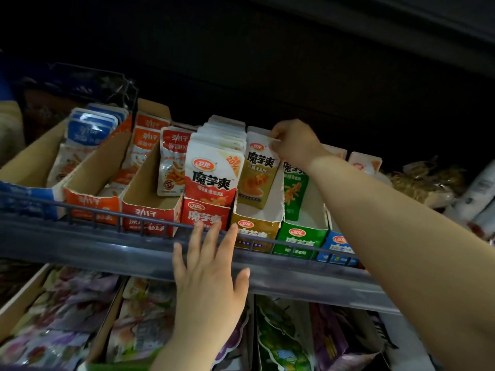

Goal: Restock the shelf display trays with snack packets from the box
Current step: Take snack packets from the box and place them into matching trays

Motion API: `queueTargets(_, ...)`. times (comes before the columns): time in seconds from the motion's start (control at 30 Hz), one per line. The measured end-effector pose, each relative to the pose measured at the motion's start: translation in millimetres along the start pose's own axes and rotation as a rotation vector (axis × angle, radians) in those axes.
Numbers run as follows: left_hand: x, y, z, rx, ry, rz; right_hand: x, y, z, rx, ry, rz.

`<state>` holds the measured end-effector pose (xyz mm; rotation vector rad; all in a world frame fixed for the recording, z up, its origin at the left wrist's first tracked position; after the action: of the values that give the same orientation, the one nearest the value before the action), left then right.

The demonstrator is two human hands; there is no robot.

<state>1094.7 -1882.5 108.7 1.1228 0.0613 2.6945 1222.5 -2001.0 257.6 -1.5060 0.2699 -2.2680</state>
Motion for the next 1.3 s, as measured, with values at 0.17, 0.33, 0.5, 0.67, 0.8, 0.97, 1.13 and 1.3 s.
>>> queueTargets(0.17,-1.0,0.4,-1.6,-0.003,0.018,0.022,-5.0,10.2,7.7,-0.045,0.039,-0.129)
queueTargets(0.33,-1.0,0.0,-3.5,0.006,0.058,0.028,-13.1,10.4,7.4,-0.027,0.08,-0.395)
queueTargets(0.5,-2.7,-3.6,-4.9,0.028,0.09,0.001,-11.2,9.3,9.4,-0.034,0.139,-0.408)
queueTargets(0.67,-4.3,-4.8,-4.4,0.015,0.078,-0.025,-6.8,19.6,9.8,-0.068,0.186,-0.233)
queueTargets(0.8,-5.4,-6.2,-5.1,-0.012,0.041,-0.047,0.3,17.1,-6.5,0.026,0.25,-0.071)
queueTargets(0.97,-0.5,-10.5,-10.5,-0.023,0.002,-0.157,13.7,16.9,-40.9,0.07,0.275,0.132)
queueTargets(1.13,27.6,-6.4,-25.1,-0.097,0.045,-0.262,21.8,8.0,-100.2,0.118,0.145,0.287)
queueTargets(1.3,31.9,4.7,-69.0,-0.258,-0.097,-0.263,-6.4,16.9,-179.2,0.111,-0.08,0.453)
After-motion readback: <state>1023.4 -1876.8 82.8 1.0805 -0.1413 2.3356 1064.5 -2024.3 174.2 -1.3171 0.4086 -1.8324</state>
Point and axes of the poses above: each hand's wrist, its own z-axis towards the middle knuckle, its own x-axis out of the back of the hand, y = z × x, the point moved 9 cm from there along z, towards the middle knuckle, and after that the axes turned 4 degrees about z, right-handed, at the moved point
